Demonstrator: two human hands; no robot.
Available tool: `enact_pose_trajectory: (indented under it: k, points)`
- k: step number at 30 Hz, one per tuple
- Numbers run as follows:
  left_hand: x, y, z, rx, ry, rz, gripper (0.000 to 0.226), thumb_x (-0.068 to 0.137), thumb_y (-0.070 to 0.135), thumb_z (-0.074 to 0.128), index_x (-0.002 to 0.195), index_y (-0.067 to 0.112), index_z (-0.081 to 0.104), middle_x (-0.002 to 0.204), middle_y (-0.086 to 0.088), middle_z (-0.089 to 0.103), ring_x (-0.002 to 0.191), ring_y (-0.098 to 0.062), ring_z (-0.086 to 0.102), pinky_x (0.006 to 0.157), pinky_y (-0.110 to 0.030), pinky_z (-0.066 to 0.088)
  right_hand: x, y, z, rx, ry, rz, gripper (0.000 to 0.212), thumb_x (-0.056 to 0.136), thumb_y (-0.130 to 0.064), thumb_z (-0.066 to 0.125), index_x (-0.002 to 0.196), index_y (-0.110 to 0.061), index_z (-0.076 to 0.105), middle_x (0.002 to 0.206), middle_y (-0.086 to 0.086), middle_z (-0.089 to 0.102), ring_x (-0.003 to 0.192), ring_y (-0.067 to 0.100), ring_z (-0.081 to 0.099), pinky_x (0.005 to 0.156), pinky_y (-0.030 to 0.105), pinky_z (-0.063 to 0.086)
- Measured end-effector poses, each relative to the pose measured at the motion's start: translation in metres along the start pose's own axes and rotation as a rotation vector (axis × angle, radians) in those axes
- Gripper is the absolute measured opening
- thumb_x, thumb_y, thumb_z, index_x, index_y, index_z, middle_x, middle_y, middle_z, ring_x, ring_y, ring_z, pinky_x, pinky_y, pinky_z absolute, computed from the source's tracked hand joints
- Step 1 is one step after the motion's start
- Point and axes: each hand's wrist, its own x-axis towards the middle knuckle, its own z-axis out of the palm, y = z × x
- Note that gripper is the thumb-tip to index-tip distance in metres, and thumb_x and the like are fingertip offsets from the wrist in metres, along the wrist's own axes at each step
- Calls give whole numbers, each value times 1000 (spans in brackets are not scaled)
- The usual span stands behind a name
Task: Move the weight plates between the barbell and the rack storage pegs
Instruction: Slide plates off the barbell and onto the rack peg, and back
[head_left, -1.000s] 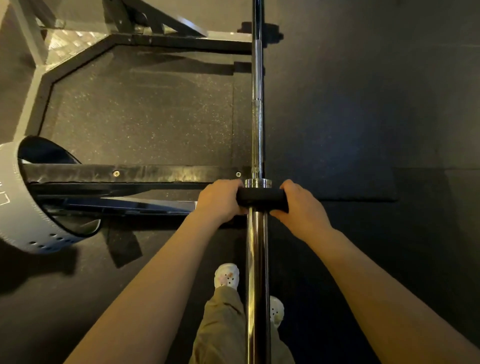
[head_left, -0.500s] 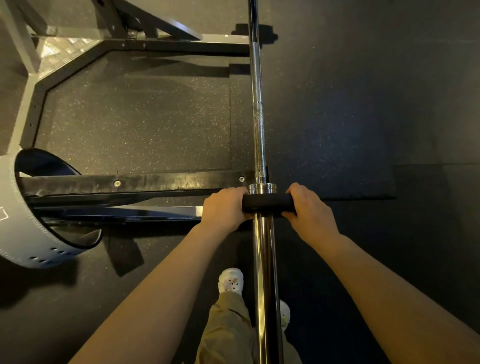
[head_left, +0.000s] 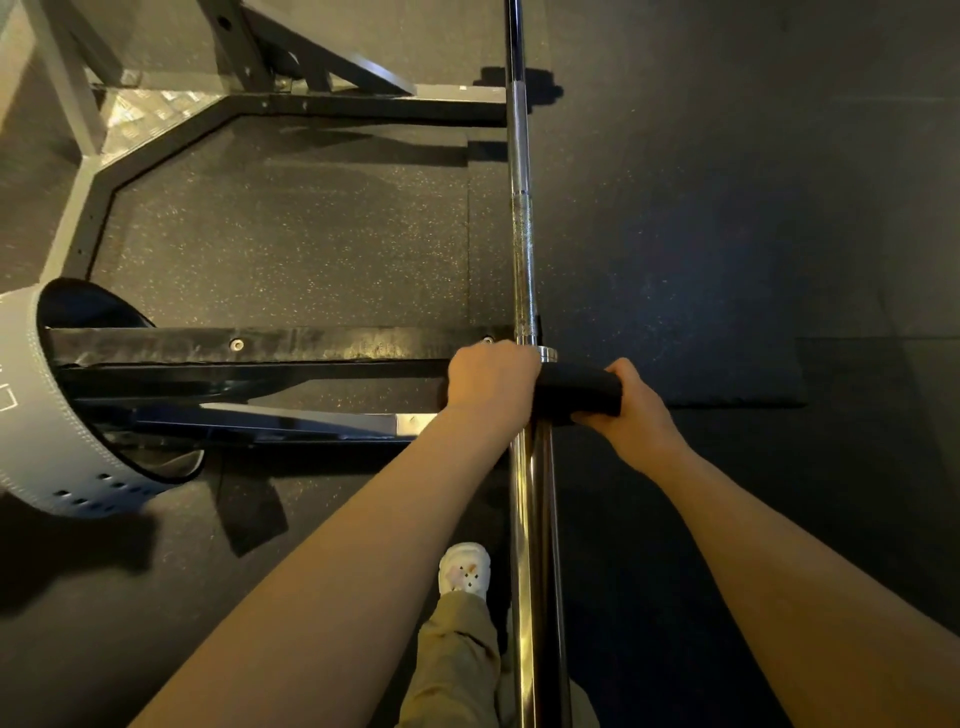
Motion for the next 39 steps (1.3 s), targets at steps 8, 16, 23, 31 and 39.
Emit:
enact_pose_trajectory:
  k: [8,16,23,31,39]
  points:
    - [8,12,-4,173,55,48,22,91,19,59,113,17,59,100,-4,63,95,-26,62,70,-35,43,2,15,9,121,37,27,43,81,-18,73,105,-25,39,96,-12,49,100,13,52,86,35,46]
    - [-23,-23,23,-361,96,-116,17,88,17,60,105,20,58,98,3,62,96,-18,59,87,-38,46,-26,-22,11,-335,253,-148,38,83,-18,68,113,-13,45,113,5,58,109,27,56,96,46,41]
    - [-28,-44,61,-611,95,-295,38,78,33,73,111,19,59,102,4,62,103,-17,59,92,-34,46,-19,-53,23,-740,319,-347,52,81,-18,67,126,-9,42,120,14,55,115,34,50,101,54,30]
    - [-30,-30,47,-357,134,-280,30,85,31,67,107,17,52,99,-2,62,95,-23,61,80,-36,45,-16,-29,16,-483,305,-348,37,80,-17,66,107,-20,42,100,-4,45,99,17,45,94,42,30]
    - [-19,21,22,249,317,-120,36,89,15,61,119,12,42,108,-8,59,99,-26,58,67,-34,38,-2,35,21,441,5,-30,43,83,-6,70,104,-29,40,102,-13,52,91,-2,52,70,15,41]
